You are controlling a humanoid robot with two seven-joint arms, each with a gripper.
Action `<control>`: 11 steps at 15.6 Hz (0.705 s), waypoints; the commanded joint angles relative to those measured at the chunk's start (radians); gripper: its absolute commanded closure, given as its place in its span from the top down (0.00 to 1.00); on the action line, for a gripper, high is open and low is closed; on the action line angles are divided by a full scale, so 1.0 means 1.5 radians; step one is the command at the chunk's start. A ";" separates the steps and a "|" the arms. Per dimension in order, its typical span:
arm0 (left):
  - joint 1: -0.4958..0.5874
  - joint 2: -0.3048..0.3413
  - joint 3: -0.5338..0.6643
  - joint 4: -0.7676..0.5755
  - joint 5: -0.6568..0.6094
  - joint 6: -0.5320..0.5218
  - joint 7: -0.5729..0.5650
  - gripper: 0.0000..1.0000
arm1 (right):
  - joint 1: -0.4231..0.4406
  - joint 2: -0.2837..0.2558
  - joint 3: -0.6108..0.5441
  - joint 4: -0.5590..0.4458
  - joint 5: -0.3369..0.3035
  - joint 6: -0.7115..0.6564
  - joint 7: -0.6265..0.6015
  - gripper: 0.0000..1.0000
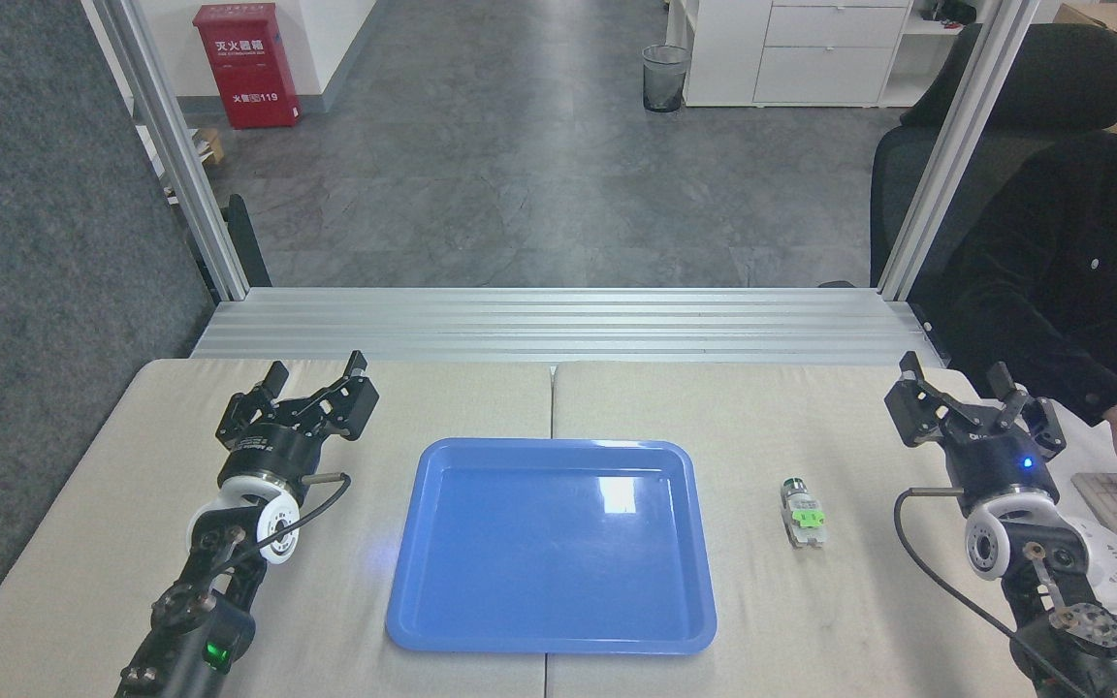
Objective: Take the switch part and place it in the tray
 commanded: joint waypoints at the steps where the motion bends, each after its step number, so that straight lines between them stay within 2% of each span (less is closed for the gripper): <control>1: 0.000 0.000 0.000 0.000 0.000 0.000 0.000 1.00 | -0.002 0.000 -0.006 0.000 0.000 0.001 0.000 0.99; 11: 0.000 0.000 0.000 0.000 0.000 0.000 0.000 1.00 | 0.001 0.001 -0.006 0.000 0.001 0.001 0.000 0.99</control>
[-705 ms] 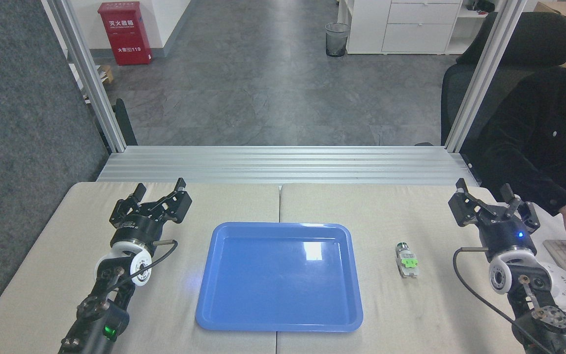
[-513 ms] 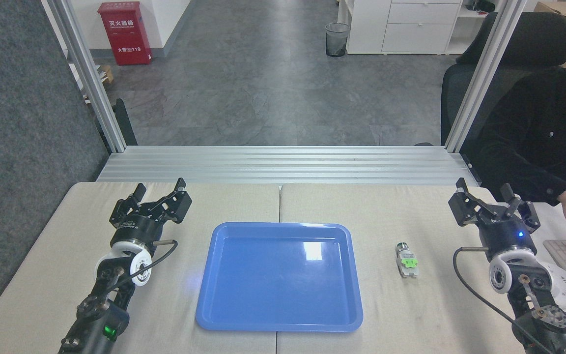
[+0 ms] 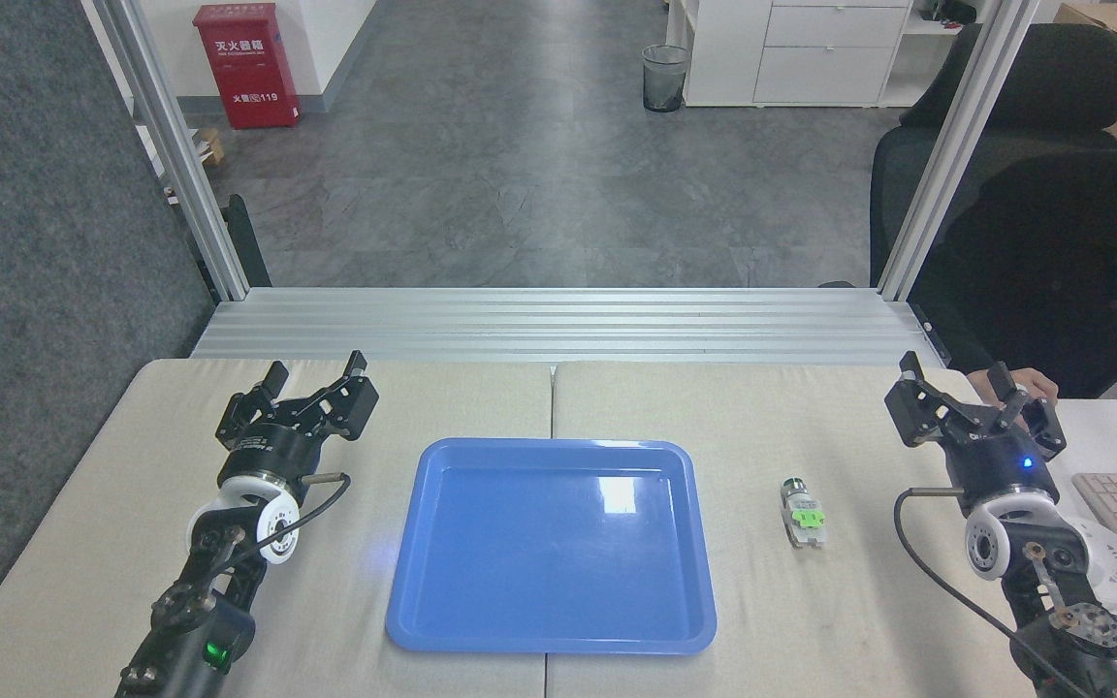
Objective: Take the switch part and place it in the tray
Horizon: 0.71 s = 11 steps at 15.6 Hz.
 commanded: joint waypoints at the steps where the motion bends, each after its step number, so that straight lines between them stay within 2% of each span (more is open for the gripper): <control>1: 0.000 0.000 0.000 0.000 0.000 0.000 0.000 1.00 | 0.001 0.002 -0.006 0.000 0.001 0.001 0.000 0.99; 11: 0.000 0.000 -0.001 0.000 0.000 0.000 0.000 1.00 | 0.001 0.001 -0.006 0.000 0.000 0.001 0.000 0.99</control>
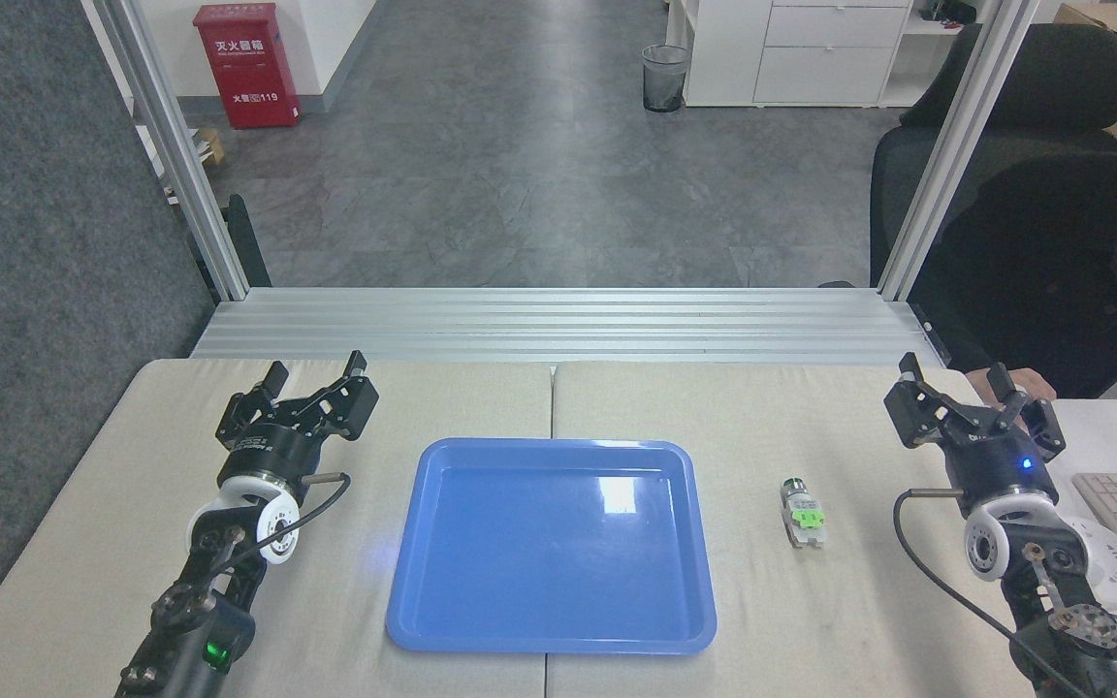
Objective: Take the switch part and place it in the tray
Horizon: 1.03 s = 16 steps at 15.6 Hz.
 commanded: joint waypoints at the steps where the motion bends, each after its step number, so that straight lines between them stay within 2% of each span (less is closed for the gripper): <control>1: 0.000 0.000 0.000 0.000 0.000 0.000 0.000 1.00 | 0.000 0.000 -0.006 0.000 -0.001 0.000 0.000 0.99; 16: 0.000 0.000 0.000 0.000 0.000 0.000 0.000 1.00 | 0.001 0.001 0.005 0.000 0.000 0.001 0.000 0.99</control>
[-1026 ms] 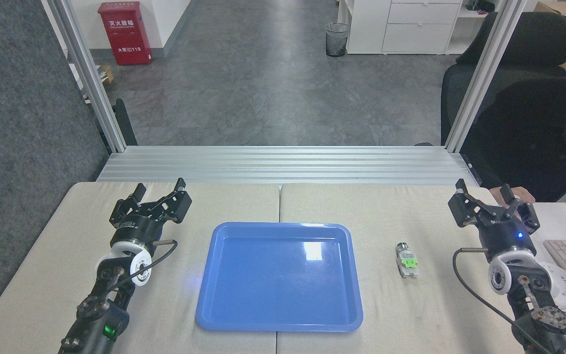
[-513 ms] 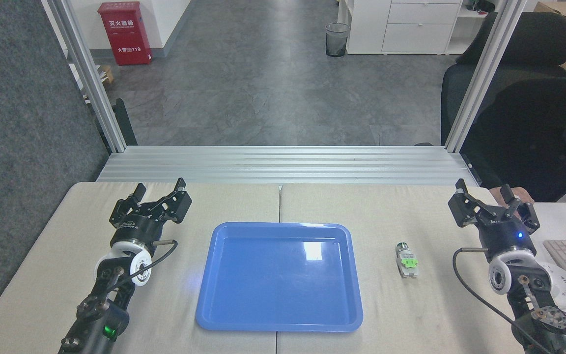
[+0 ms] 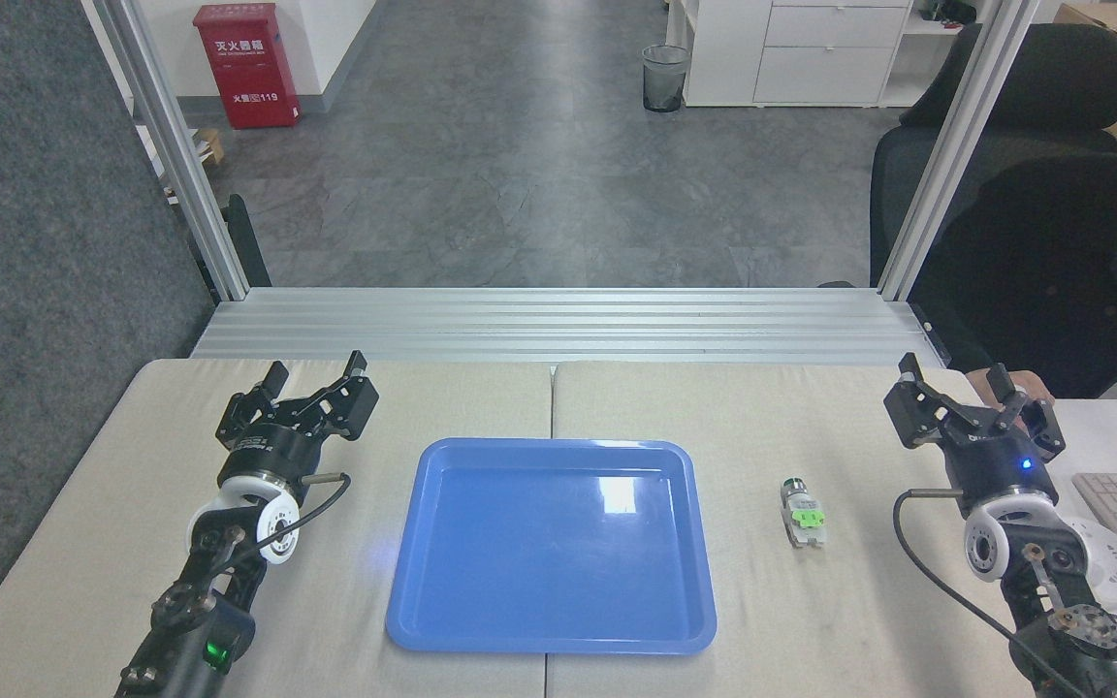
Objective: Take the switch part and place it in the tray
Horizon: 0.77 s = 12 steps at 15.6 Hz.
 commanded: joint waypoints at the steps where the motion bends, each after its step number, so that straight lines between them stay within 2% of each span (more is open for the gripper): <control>1: 0.000 0.000 0.000 0.000 0.000 0.000 0.000 1.00 | 0.000 0.001 0.007 0.000 0.001 0.001 0.000 0.99; 12: 0.000 0.000 -0.001 0.000 0.000 0.000 0.000 1.00 | -0.005 -0.001 0.007 0.000 0.001 0.001 0.000 0.99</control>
